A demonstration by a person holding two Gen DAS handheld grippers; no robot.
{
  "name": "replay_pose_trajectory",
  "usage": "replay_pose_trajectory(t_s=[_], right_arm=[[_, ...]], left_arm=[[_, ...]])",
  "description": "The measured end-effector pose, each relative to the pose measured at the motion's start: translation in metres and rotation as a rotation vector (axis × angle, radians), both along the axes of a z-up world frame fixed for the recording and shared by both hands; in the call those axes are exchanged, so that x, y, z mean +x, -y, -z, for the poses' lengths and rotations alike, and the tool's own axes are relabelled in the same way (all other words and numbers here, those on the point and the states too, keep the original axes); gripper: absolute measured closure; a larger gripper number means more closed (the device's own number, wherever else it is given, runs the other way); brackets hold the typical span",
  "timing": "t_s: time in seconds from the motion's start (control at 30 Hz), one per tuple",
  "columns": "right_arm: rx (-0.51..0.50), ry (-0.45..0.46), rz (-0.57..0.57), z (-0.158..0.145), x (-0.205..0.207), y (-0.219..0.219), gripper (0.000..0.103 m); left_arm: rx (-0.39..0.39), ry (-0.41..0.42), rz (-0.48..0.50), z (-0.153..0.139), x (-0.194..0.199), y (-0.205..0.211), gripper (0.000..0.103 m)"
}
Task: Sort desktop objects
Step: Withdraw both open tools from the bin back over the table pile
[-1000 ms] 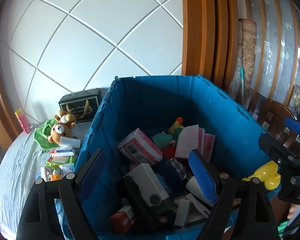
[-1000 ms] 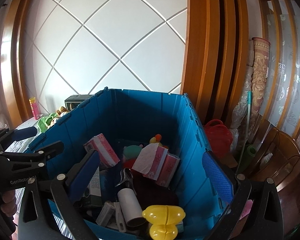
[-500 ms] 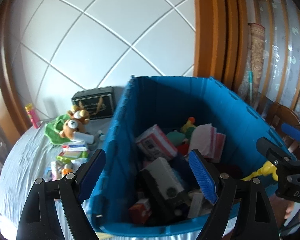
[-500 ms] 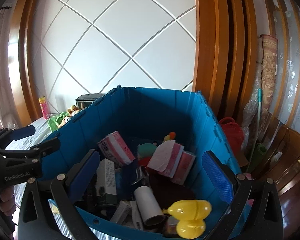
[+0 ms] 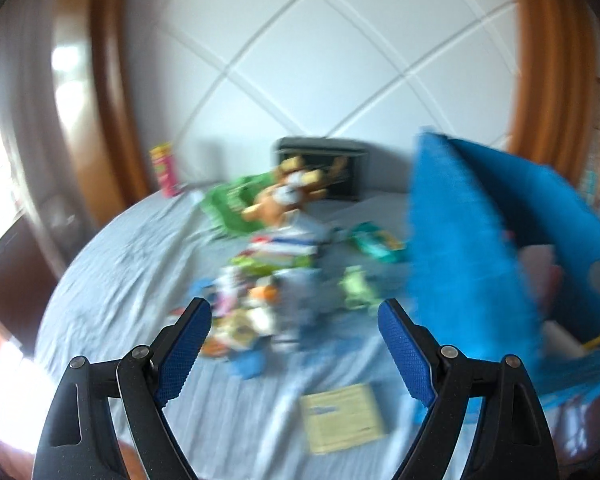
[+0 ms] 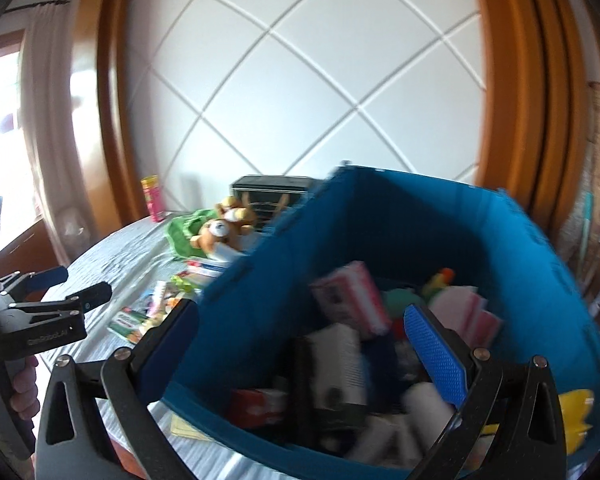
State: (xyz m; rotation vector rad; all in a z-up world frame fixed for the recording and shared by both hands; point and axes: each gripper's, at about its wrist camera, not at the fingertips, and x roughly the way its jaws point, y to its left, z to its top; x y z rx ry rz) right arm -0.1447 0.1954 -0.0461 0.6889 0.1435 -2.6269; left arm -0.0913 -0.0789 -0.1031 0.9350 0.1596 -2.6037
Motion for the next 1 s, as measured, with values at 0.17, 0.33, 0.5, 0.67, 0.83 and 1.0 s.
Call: replay_pose_trajectory(t_s=[0.17,0.33,0.5,0.67,0.83,1.0], right_arm=[[0.002,0.007,-0.03,0.006,0.002,0.083,0.0],[0.019,0.011,-0.025,0.015,0.005,0.172,0.0],[0.073,-0.037,0.091,0.03,0.01,0.241,0.0],[0.096,0.145,0.051,0.075,-0.013,0.273,0.0],[0.113,0.258,0.019,0.114,-0.038,0.281,0.0],[0.113,0.307,0.017,0.133,-0.065,0.278,0.0]], left_arm=[[0.013,0.09,-0.105,0.039,0.021,0.109,0.017],[0.022,0.167,-0.148,0.071,0.039,0.2,0.017],[0.052,0.222,-0.154,0.097,0.04,0.258,0.017],[0.101,0.294,-0.103,0.134,0.021,0.272,0.017],[0.136,0.361,-0.051,0.163,-0.005,0.26,0.017],[0.121,0.419,-0.023,0.18,-0.039,0.245,0.017]])
